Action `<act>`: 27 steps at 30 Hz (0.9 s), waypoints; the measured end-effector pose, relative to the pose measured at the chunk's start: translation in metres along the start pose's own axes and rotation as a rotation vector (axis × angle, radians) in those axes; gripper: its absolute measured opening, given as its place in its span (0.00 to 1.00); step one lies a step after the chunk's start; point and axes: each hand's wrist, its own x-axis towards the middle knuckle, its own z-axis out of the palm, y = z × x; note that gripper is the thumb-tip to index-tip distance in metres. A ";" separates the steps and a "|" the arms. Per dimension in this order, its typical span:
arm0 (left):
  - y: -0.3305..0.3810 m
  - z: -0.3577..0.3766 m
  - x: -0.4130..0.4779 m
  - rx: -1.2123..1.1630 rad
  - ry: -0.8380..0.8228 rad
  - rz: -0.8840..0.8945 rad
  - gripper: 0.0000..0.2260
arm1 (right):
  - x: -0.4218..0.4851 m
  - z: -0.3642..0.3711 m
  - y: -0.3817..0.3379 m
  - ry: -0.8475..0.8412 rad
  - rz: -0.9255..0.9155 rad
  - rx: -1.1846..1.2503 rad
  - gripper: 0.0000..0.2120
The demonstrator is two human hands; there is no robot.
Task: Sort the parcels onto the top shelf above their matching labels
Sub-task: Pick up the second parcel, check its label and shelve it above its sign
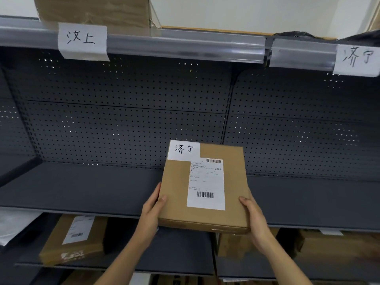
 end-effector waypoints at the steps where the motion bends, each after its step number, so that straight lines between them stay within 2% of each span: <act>1: -0.002 0.003 -0.003 -0.005 0.021 0.000 0.28 | -0.001 -0.002 -0.001 -0.007 -0.016 -0.014 0.32; 2: -0.003 0.005 -0.006 -0.006 0.045 0.007 0.28 | -0.003 -0.003 -0.002 -0.008 -0.034 -0.027 0.33; 6: -0.001 0.014 -0.020 -0.007 0.081 0.057 0.27 | -0.014 -0.010 -0.003 0.062 -0.133 -0.053 0.24; 12: 0.013 0.025 -0.036 0.012 0.075 0.168 0.24 | -0.041 -0.019 -0.012 0.183 -0.230 0.005 0.22; 17: 0.032 0.055 -0.043 -0.002 0.029 0.326 0.22 | -0.064 -0.043 -0.034 0.259 -0.339 0.062 0.22; 20: 0.049 0.077 -0.050 -0.046 -0.010 0.399 0.23 | -0.083 -0.056 -0.060 0.334 -0.427 0.106 0.29; 23: 0.072 0.100 -0.055 -0.097 -0.061 0.468 0.23 | -0.097 -0.074 -0.083 0.431 -0.548 0.121 0.18; 27: 0.113 0.136 -0.049 -0.099 -0.141 0.578 0.20 | -0.109 -0.096 -0.125 0.528 -0.678 0.140 0.24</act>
